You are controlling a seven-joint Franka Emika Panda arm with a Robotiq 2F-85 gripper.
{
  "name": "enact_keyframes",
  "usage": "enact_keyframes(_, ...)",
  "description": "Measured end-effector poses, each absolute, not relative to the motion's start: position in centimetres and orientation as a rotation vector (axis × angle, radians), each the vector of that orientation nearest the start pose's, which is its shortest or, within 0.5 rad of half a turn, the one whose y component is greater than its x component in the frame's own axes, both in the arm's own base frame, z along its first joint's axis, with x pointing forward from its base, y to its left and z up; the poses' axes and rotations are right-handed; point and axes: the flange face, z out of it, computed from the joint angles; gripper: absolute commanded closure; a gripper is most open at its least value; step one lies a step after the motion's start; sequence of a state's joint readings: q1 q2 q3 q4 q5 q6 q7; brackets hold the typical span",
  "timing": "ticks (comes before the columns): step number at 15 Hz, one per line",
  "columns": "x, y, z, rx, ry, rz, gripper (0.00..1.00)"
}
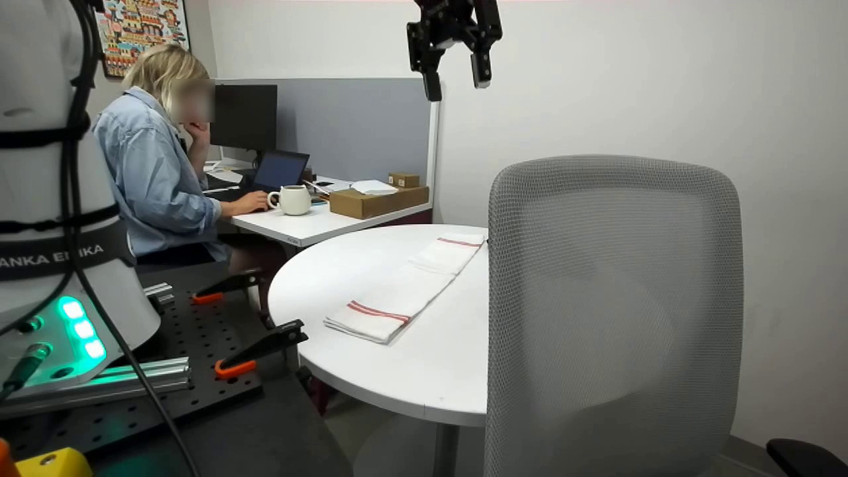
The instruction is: Fold the white towel in half and use it to wipe the table
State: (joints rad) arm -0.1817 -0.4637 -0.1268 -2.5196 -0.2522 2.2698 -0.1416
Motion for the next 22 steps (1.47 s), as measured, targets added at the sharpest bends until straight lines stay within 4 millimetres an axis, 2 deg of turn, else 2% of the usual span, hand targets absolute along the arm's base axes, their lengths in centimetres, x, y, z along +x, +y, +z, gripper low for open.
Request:
enact_keyframes(4, 42.2, -11.8, 45.3, -3.334, 0.005, -0.290, 0.00)
enact_keyframes(8, 45.1, -10.1, 44.5, -3.333, 0.064, -0.271, 0.00)
enact_keyframes(11, 47.7, -8.2, 44.5, -3.323, 0.196, -0.297, 0.00)
enact_keyframes(16, 51.8, -5.0, 44.9, -3.236, 0.521, -0.327, 0.00)
enact_keyframes(19, 53.6, -2.7, 45.0, -3.140, 0.671, -0.285, 0.00)
enact_keyframes(22, 54.8, 0.1, 44.7, -3.059, 0.725, -0.250, 0.00)
